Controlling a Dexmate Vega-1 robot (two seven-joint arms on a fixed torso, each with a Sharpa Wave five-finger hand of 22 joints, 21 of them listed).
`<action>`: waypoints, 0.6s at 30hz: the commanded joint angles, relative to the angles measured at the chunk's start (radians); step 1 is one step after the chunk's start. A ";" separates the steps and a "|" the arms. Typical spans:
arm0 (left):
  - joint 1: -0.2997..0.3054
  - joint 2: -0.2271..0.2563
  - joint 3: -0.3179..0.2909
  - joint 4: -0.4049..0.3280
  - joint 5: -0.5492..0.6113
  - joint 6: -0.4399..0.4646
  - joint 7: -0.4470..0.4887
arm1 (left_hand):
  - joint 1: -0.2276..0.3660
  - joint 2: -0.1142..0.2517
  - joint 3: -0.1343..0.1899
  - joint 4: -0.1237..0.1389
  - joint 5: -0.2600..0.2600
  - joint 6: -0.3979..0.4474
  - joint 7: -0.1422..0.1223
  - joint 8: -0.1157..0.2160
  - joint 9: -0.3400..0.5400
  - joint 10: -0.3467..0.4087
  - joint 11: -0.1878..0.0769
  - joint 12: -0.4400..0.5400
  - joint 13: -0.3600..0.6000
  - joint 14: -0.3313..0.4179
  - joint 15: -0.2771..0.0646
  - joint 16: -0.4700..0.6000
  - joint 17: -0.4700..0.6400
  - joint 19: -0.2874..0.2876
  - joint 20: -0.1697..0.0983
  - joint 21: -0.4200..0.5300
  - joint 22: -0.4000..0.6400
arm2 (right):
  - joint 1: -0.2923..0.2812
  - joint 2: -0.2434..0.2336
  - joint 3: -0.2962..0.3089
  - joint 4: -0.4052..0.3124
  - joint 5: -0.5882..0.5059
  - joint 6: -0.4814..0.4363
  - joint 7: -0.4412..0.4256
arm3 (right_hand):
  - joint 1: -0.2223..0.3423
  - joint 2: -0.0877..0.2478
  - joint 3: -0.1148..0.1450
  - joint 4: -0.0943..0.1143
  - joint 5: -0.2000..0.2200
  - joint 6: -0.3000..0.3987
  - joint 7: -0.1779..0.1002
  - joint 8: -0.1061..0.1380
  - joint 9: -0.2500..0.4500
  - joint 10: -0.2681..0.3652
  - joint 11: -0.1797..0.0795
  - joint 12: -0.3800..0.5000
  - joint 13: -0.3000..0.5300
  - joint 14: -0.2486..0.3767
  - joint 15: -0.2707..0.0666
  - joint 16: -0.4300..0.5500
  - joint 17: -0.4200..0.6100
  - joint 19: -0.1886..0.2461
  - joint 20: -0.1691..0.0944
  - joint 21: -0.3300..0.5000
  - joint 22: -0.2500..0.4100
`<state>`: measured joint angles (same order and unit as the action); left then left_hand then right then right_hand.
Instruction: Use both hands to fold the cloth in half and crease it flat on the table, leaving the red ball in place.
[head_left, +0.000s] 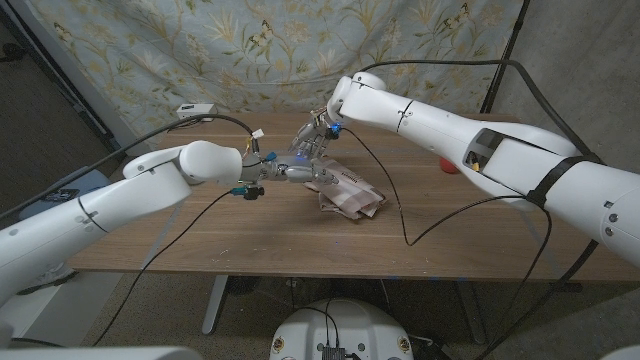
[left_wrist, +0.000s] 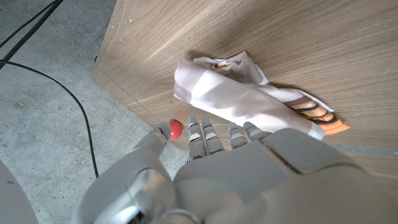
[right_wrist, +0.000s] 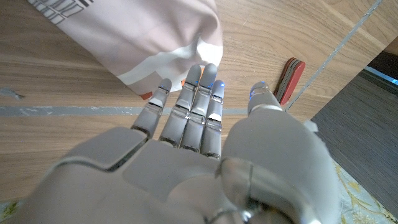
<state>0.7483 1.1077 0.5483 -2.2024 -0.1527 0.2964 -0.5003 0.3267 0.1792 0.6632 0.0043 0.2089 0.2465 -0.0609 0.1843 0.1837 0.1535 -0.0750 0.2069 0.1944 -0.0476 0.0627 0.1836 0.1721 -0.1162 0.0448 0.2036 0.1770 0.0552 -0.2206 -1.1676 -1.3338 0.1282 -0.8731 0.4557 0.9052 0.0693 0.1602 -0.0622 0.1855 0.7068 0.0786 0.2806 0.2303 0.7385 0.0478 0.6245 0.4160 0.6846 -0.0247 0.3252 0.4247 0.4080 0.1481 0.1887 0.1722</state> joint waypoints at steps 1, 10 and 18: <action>-0.049 -0.051 0.034 0.034 0.042 -0.038 -0.009 | 0.011 0.002 -0.001 -0.005 0.000 0.004 0.000 0.002 0.001 0.006 0.002 0.002 0.000 0.006 0.000 0.003 -0.001 0.006 0.003 0.002 0.001 | -0.006 -0.038 0.009 -0.053 0.018 -0.024 -0.033 | 0.000 0.010 0.000 -0.006 0.009 0.009 -0.002 0.000 0.004 -0.001 -0.003 -0.001 0.004 -0.003 0.000 -0.002 0.002 -0.005 0.002 0.003 0.001; -0.113 -0.137 0.115 0.127 0.104 -0.050 -0.049 | 0.013 0.002 0.000 -0.007 0.001 0.000 -0.001 0.001 0.001 0.006 0.002 0.002 0.000 0.009 -0.002 0.003 -0.001 0.007 0.002 0.002 0.001 | -0.042 -0.083 0.039 -0.115 0.032 -0.033 -0.081 | -0.004 0.020 0.000 -0.007 0.008 0.019 -0.012 0.000 0.005 -0.002 -0.008 -0.003 0.002 -0.009 -0.006 -0.002 0.004 -0.008 -0.002 0.003 0.002; -0.130 -0.161 0.145 0.162 0.120 -0.052 -0.073 | 0.014 0.002 0.000 -0.009 0.001 0.000 -0.001 0.001 0.001 0.006 0.002 0.002 0.000 0.009 -0.003 0.002 -0.001 0.008 0.002 0.002 0.001 | -0.090 -0.110 0.074 -0.153 0.040 -0.026 -0.150 | -0.008 0.030 0.001 -0.008 0.006 0.010 -0.020 -0.008 0.005 -0.017 -0.019 -0.010 -0.002 -0.027 -0.012 -0.007 0.007 -0.006 -0.013 0.005 0.002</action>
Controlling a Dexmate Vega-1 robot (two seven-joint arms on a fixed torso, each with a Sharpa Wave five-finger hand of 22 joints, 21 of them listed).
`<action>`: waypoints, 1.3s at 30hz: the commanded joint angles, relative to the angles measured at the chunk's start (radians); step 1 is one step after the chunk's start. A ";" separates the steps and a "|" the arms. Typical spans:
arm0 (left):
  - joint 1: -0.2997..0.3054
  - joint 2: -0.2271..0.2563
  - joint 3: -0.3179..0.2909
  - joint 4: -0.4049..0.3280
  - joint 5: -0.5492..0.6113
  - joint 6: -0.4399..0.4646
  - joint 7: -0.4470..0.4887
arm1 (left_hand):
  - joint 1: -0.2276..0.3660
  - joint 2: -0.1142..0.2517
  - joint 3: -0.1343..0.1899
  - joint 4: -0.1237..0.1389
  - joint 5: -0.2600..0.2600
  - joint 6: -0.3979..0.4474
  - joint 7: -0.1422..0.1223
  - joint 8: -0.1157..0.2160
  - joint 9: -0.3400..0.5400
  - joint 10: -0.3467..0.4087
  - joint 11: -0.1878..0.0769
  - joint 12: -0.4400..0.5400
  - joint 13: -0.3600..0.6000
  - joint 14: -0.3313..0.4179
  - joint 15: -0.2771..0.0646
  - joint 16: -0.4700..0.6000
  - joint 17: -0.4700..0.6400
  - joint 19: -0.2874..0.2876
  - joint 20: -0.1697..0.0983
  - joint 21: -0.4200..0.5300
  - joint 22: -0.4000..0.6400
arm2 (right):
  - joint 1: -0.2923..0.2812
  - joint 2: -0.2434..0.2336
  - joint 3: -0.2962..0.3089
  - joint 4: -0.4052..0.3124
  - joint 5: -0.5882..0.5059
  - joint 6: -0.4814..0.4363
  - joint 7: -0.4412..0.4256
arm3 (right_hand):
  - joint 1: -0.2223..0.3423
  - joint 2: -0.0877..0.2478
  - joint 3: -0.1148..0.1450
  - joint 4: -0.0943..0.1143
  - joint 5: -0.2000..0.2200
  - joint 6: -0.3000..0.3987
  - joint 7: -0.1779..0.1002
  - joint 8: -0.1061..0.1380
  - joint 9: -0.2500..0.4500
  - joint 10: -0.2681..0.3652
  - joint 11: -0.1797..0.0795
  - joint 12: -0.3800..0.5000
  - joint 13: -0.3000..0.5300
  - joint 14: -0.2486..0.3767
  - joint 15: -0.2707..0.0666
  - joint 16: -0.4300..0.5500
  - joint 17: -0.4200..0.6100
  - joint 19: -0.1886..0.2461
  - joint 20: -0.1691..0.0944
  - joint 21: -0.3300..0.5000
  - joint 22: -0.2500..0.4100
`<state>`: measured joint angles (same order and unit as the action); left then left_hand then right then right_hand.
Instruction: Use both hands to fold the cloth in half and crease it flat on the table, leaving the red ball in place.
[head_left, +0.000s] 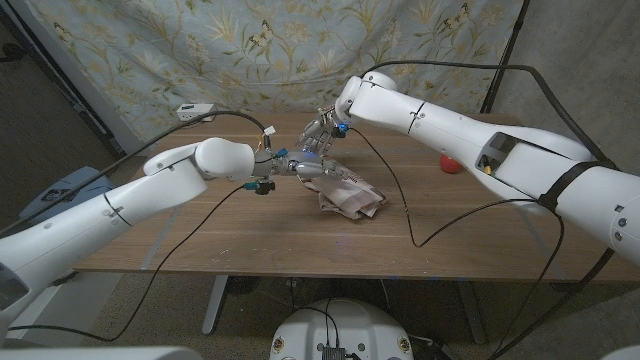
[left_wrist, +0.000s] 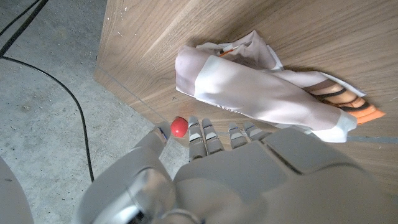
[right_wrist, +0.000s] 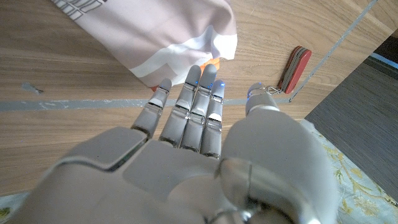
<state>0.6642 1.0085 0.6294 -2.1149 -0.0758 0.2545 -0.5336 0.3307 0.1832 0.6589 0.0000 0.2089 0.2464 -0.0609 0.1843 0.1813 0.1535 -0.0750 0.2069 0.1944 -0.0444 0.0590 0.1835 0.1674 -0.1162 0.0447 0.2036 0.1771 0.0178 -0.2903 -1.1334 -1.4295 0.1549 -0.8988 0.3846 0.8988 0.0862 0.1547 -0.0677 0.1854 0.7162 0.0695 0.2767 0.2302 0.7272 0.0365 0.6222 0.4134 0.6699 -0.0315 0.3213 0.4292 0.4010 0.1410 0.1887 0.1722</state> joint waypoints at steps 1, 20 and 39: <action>-0.049 -0.063 0.069 0.077 0.050 -0.008 -0.042 | 0.011 -0.002 0.004 -0.005 0.001 0.000 -0.001 0.001 0.004 0.007 0.003 0.002 0.000 0.007 0.001 0.002 0.004 0.008 0.001 0.002 0.001 | -0.059 -0.043 0.045 -0.061 0.014 0.003 -0.087 | -0.004 0.015 0.006 -0.002 0.005 -0.001 -0.013 -0.006 0.005 -0.009 -0.010 -0.009 0.000 -0.014 -0.004 -0.004 0.003 0.001 -0.008 0.005 0.002; -0.047 -0.056 0.103 0.085 0.047 0.075 -0.087 | 0.009 0.000 0.001 -0.002 0.001 -0.007 0.001 -0.001 0.004 0.001 0.008 0.000 0.000 0.002 0.002 0.001 0.006 0.005 0.003 0.000 0.001 | -0.112 -0.056 0.086 -0.074 0.007 0.021 -0.188 | -0.111 0.040 -0.006 0.037 -0.002 -0.071 -0.022 -0.059 -0.012 -0.203 0.029 -0.145 -0.064 -0.100 0.040 -0.083 -0.052 0.014 -0.030 0.009 0.003; -0.039 -0.079 0.146 0.158 0.103 0.072 -0.061 | 0.007 0.003 -0.001 0.003 0.001 -0.021 0.002 -0.004 0.004 -0.014 0.008 -0.004 0.000 0.002 0.004 0.001 0.007 0.006 0.004 0.000 0.001 | -0.163 -0.075 0.072 -0.134 -0.038 0.049 -0.256 | -0.099 0.037 0.007 -0.003 -0.002 -0.104 -0.120 -0.073 -0.038 -0.256 -0.046 -0.245 -0.134 -0.172 0.038 -0.106 -0.085 0.022 -0.046 0.010 0.003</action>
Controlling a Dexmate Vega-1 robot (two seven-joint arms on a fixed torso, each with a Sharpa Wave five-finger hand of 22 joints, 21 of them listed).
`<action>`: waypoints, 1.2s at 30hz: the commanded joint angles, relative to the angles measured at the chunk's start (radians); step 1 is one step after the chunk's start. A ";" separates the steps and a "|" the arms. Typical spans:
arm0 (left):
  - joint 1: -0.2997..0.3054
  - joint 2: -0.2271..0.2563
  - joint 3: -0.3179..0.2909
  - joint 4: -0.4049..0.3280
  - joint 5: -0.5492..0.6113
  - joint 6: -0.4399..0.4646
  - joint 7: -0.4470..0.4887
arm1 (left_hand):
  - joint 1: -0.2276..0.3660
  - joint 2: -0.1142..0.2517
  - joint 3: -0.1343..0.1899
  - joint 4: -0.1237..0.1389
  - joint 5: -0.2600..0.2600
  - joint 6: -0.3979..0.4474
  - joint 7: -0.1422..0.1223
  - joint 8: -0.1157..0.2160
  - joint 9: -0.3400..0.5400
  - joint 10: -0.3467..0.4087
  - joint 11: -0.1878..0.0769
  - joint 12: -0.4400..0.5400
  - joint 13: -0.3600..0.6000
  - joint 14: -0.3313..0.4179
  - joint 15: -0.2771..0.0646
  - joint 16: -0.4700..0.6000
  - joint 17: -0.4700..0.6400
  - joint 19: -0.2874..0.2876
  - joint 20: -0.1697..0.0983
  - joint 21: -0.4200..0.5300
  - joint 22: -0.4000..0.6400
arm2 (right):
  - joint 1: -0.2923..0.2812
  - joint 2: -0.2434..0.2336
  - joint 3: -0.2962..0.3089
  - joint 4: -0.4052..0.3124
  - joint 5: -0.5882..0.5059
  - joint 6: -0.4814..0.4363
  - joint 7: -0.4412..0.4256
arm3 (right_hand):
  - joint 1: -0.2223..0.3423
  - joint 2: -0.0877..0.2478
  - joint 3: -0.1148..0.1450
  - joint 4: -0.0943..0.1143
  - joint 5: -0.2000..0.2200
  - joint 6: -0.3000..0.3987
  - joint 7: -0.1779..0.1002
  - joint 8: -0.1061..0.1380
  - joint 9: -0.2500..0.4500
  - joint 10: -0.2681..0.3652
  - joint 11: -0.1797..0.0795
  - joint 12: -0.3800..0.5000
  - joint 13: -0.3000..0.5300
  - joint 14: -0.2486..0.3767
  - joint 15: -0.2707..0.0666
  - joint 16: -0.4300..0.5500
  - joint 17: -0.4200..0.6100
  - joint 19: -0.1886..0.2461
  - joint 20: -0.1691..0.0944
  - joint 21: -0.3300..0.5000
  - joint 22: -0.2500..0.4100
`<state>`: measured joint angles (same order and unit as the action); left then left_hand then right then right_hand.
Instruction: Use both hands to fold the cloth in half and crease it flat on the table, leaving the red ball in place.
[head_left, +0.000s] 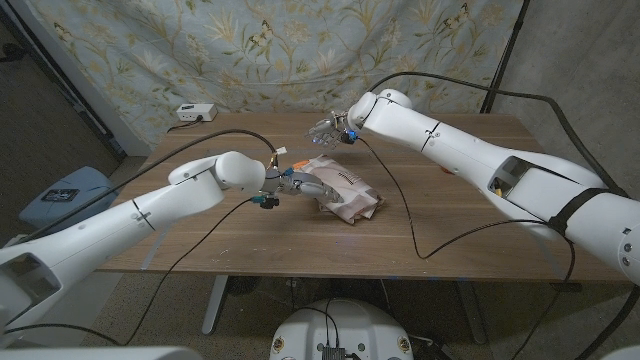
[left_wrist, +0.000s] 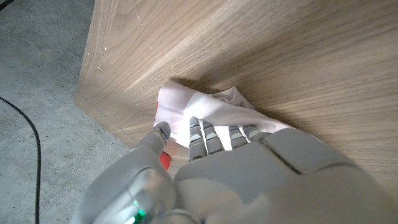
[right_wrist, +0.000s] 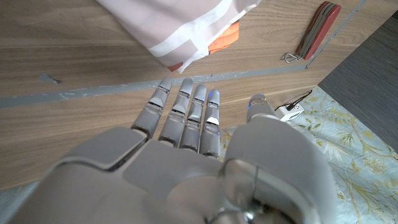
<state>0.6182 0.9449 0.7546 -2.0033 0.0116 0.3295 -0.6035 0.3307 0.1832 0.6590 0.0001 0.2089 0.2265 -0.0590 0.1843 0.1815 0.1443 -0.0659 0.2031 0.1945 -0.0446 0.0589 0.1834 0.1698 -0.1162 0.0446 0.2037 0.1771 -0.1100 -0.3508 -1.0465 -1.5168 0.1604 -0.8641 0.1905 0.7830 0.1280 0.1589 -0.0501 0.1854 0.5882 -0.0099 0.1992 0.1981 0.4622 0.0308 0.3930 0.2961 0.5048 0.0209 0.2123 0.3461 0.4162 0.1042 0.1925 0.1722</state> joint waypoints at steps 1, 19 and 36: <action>0.007 -0.017 0.021 0.050 0.013 -0.010 0.009 | 0.007 0.003 -0.001 0.004 0.001 -0.001 0.001 -0.004 0.003 -0.004 -0.001 0.000 0.000 0.002 0.005 0.001 0.005 0.006 0.004 0.000 0.001 | -0.035 -0.018 -0.024 -0.053 -0.054 0.016 -0.064 | 0.016 -0.006 0.003 -0.022 -0.003 0.024 -0.045 0.003 -0.008 0.010 -0.044 -0.019 -0.021 -0.009 -0.020 0.003 -0.002 0.006 -0.011 0.006 0.003; 0.010 -0.028 0.017 0.080 0.000 -0.038 0.010 | 0.006 0.004 0.000 0.007 0.002 -0.004 0.003 -0.002 0.003 -0.005 0.001 0.001 0.000 0.002 0.005 0.001 0.005 0.006 0.004 0.000 0.002 | -0.011 -0.075 -0.183 -0.145 -0.212 -0.040 0.016 | -0.126 0.021 -0.026 0.037 -0.006 -0.094 -0.114 -0.022 -0.016 -0.069 -0.099 -0.142 -0.095 -0.153 -0.025 -0.021 -0.029 -0.053 -0.056 -0.005 0.004; 0.000 -0.033 0.019 0.087 -0.003 -0.038 0.002 | 0.006 0.003 0.001 0.008 0.002 -0.003 0.003 -0.001 0.003 -0.005 0.000 0.002 0.000 0.003 0.003 0.001 0.005 0.006 0.004 0.000 0.002 | -0.061 -0.075 -0.177 -0.120 -0.247 -0.010 0.037 | -0.285 0.034 -0.066 0.131 0.008 -0.103 -0.094 -0.010 -0.013 -0.055 -0.094 -0.171 -0.106 -0.178 -0.014 -0.013 -0.044 -0.073 -0.059 -0.002 0.004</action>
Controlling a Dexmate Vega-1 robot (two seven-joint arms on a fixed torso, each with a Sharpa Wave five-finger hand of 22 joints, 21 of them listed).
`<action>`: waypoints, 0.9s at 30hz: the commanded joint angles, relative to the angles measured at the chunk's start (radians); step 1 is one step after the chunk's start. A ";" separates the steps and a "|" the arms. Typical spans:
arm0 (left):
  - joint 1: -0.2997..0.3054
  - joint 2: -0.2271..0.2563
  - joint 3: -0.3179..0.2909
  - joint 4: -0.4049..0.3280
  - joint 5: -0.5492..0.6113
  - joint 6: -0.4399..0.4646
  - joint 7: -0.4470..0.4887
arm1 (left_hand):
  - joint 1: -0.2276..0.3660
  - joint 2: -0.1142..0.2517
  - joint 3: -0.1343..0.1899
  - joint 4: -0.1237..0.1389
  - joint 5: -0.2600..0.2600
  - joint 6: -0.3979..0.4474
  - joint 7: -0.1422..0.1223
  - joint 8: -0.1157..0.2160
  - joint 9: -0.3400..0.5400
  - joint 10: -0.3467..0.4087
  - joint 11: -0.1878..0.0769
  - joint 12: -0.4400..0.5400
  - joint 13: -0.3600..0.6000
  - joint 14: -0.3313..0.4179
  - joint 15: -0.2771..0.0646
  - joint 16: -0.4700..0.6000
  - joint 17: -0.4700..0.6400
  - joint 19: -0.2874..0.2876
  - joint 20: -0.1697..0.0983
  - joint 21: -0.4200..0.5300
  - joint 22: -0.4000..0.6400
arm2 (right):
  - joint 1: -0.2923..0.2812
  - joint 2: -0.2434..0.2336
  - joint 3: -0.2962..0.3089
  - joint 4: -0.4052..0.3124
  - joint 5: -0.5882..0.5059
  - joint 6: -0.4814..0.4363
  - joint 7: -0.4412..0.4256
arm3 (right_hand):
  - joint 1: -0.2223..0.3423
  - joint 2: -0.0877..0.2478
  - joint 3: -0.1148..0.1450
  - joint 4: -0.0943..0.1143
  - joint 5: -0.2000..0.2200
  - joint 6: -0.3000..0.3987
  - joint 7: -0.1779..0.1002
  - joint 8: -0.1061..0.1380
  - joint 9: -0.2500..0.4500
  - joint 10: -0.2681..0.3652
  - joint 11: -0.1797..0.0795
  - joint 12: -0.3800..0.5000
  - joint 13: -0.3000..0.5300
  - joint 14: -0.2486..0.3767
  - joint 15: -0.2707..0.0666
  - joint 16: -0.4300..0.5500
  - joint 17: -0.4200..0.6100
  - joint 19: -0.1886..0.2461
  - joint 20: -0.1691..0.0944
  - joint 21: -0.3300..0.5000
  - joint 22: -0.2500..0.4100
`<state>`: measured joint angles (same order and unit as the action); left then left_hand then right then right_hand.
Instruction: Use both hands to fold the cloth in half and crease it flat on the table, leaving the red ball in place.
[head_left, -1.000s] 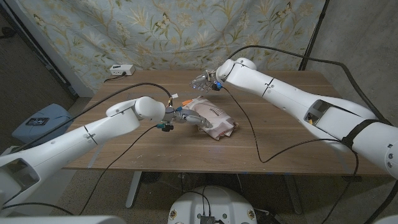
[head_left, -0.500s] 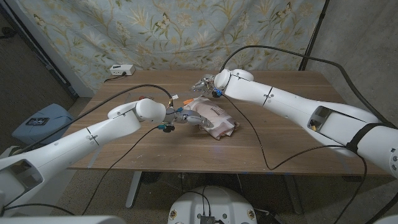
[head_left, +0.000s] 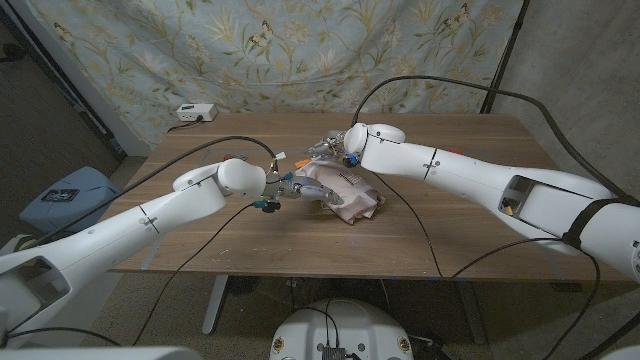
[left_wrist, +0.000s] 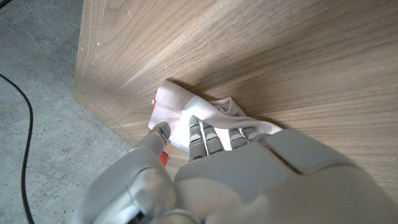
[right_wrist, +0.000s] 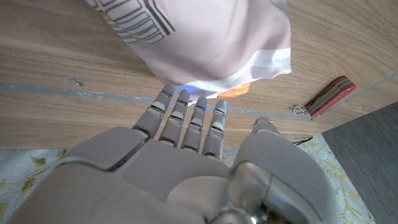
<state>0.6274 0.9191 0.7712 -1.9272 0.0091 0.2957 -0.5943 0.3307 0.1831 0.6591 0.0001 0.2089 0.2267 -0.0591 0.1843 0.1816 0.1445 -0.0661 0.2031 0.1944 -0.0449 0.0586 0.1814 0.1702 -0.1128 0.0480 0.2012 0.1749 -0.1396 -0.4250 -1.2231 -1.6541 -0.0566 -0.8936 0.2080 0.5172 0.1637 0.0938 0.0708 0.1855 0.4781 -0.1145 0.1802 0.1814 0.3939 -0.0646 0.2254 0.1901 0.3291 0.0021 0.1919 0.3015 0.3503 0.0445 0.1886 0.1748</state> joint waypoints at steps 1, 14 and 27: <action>-0.009 -0.009 0.002 0.013 -0.003 -0.005 -0.008 | 0.007 0.003 0.001 0.008 0.003 -0.003 0.002 -0.001 0.003 -0.004 0.000 0.002 0.000 0.003 0.004 0.003 0.004 0.002 0.001 0.003 0.004 | -0.034 0.001 0.000 0.022 -0.032 0.022 0.019 | -0.023 -0.002 -0.001 0.012 0.008 0.007 0.011 0.009 0.004 0.015 0.002 -0.003 0.000 -0.001 0.006 0.009 0.000 -0.008 0.000 0.002 0.001; -0.020 -0.016 0.007 0.026 -0.005 -0.007 -0.017 | 0.007 0.002 0.002 0.008 0.003 -0.003 0.002 0.000 0.003 -0.003 0.000 0.003 0.000 0.003 0.004 0.003 0.003 0.002 0.000 0.003 0.004 | -0.052 0.013 0.017 0.071 -0.048 0.069 0.029 | -0.052 -0.004 -0.008 0.028 0.013 0.012 0.015 0.012 0.003 0.026 0.012 -0.006 0.000 -0.001 0.006 0.011 -0.006 -0.014 -0.006 0.002 0.001; -0.033 -0.031 0.013 0.050 -0.005 -0.026 -0.019 | 0.008 0.001 0.002 0.008 0.003 -0.003 0.001 0.001 0.003 -0.002 -0.001 0.004 0.000 0.004 0.003 0.002 0.003 0.003 -0.001 0.003 0.004 | -0.037 -0.032 0.042 -0.038 -0.064 0.028 0.068 | -0.070 -0.011 -0.013 0.036 0.017 0.023 0.023 0.016 0.003 0.028 0.026 -0.011 0.000 0.001 0.008 0.012 -0.013 -0.011 -0.018 0.005 0.000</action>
<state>0.6090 0.9042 0.7772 -1.9024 0.0049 0.2820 -0.6112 0.3306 0.1832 0.6560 0.0032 0.2089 0.2267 -0.0591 0.1844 0.1817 0.1445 -0.0661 0.2031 0.1944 -0.0449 0.0586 0.1813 0.1696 -0.1147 0.0460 0.2012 0.1742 -0.1857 -0.4255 -1.1996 -1.6157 -0.1006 -0.8370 0.2365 0.4580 0.1531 0.0799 0.0984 0.1963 0.4965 -0.0962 0.1888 0.1816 0.4185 -0.0476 0.2179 0.1902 0.3292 0.0021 0.1968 0.2871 0.3350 0.0317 0.1886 0.1719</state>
